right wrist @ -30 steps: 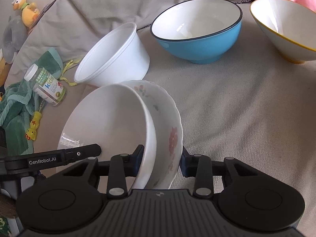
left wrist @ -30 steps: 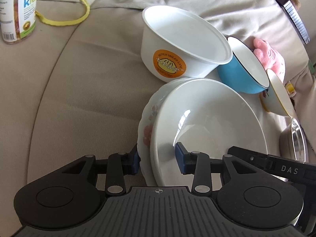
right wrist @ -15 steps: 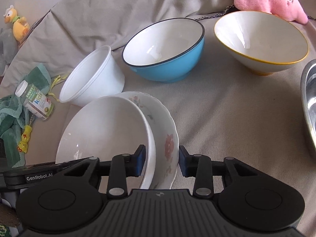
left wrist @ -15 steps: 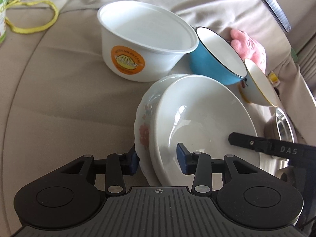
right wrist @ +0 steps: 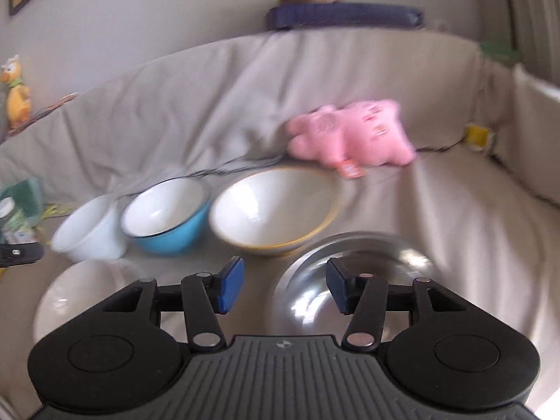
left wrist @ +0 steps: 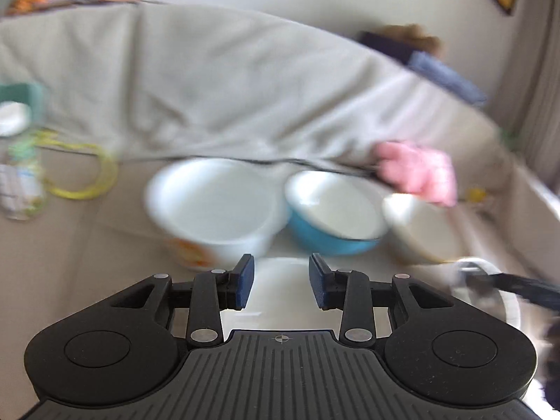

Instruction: Organize plates and bowls

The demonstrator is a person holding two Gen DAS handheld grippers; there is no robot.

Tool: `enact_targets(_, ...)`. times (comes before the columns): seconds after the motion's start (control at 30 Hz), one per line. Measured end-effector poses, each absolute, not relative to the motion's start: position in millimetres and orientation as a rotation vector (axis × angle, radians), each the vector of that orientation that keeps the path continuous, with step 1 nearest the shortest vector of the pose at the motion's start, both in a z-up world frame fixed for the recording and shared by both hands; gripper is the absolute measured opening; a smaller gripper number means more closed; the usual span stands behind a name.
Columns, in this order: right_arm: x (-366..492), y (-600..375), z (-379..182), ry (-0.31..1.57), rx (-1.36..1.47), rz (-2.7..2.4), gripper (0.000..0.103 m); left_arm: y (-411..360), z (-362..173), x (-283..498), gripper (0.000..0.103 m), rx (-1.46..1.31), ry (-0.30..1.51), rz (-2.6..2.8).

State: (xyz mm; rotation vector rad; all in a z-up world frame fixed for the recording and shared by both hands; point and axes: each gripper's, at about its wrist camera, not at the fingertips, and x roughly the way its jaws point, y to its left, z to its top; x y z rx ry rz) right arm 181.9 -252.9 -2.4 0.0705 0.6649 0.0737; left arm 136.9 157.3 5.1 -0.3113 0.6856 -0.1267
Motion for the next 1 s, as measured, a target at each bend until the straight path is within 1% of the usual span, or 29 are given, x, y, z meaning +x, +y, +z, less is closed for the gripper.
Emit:
enact_targets(0.07,187.1,-282.1,-7.3,0.678,0.074,-0.011,0.052,116.8,0.1,154.6,0.038,-0.379,0.724,-0.26)
enact_targets(0.23,195.6,-341.5,-29.1,0.704,0.25,-0.024,0.052,13.7,-38.5,199.3,0.038,-0.435,0.842,-0.395)
enact_targets(0.37,202.7,-357.1,-58.8,0.728,0.344,-0.011,0.052,-29.3,-63.1,219.2,0.038,-0.443,0.91,-0.386)
enact_targets(0.43,209.6,-360.3,-73.5,0.748,0.378,0.006,0.05,-45.1,-72.4,228.7,0.037,-0.432,0.94,-0.375)
enact_targets(0.47,213.6,-359.0,-80.1,0.764,0.394,0.017,0.048,-51.4,-75.7,231.2,0.038,-0.423,0.949,-0.371)
enact_targets(0.53,219.7,-357.5,-90.7,0.798,0.423,0.054,0.033,-62.6,-82.2,237.2,0.038,-0.4,0.965,-0.369)
enact_targets(0.57,221.2,-356.5,-95.3,0.817,0.437,0.076,0.03,-67.7,-85.8,240.0,0.038,-0.391,0.974,-0.373)
enact_targets(0.6,221.2,-354.3,-97.8,0.832,0.446,0.091,0.024,-72.6,-89.6,242.8,0.038,-0.382,0.983,-0.382)
enact_targets(0.63,219.5,-351.9,-98.8,0.842,0.446,0.102,0.021,-77.0,-94.1,243.6,0.037,-0.371,0.997,-0.398)
enact_targets(0.67,216.0,-348.5,-97.9,0.845,0.435,0.108,0.02,-80.8,-97.1,244.6,0.039,-0.359,1.012,-0.404)
enact_targets(0.73,206.5,-340.6,-93.6,0.85,0.396,0.103,0.02,-85.7,-97.3,241.8,0.036,-0.323,1.009,-0.397)
enact_targets(0.83,187.9,-330.3,-81.2,0.853,0.369,0.123,0.02,-77.5,-94.1,231.8,0.034,-0.338,1.024,-0.398)
enact_targets(1.0,160.5,-291.6,-34.6,0.796,0.243,0.168,0.02,-53.3,-76.0,198.5,0.033,-0.307,0.978,-0.408)
